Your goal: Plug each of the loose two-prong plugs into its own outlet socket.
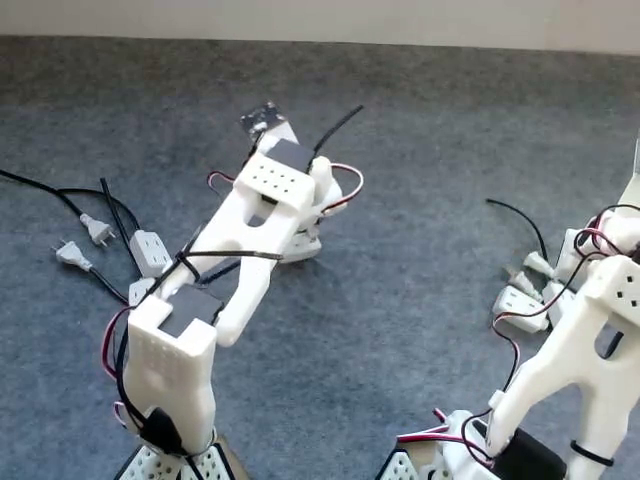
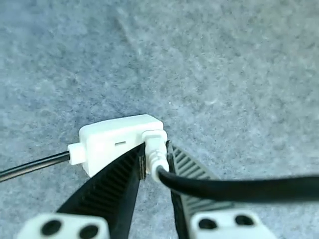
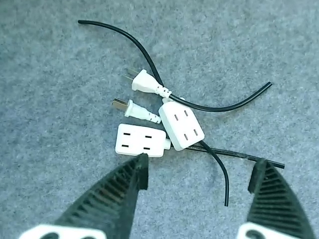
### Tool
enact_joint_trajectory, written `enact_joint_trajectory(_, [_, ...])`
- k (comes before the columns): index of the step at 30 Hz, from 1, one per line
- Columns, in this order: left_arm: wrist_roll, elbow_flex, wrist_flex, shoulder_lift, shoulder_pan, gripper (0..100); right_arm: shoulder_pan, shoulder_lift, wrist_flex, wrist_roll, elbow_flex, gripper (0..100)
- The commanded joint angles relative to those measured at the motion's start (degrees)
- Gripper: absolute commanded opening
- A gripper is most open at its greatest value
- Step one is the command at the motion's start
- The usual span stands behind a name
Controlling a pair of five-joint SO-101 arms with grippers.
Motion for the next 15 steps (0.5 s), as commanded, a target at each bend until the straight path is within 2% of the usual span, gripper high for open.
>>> enact_joint_trajectory(1, [-0.4,1.2,0.4,-2.2,-0.6,6,0.7,-1.7,-0.7,0.4,-0.4,31.8])
enact_joint_trajectory(7, [-0.3,-3.9,11.2,-2.2,-0.1,6,0.7,-1.8,-0.7,0.4,-0.4,31.8])
enact_joint_trajectory(15, [-0.4,-4.2,11.5,-0.8,-0.7,6,0.7,-1.8,-0.6,0.3,-0.4,31.8])
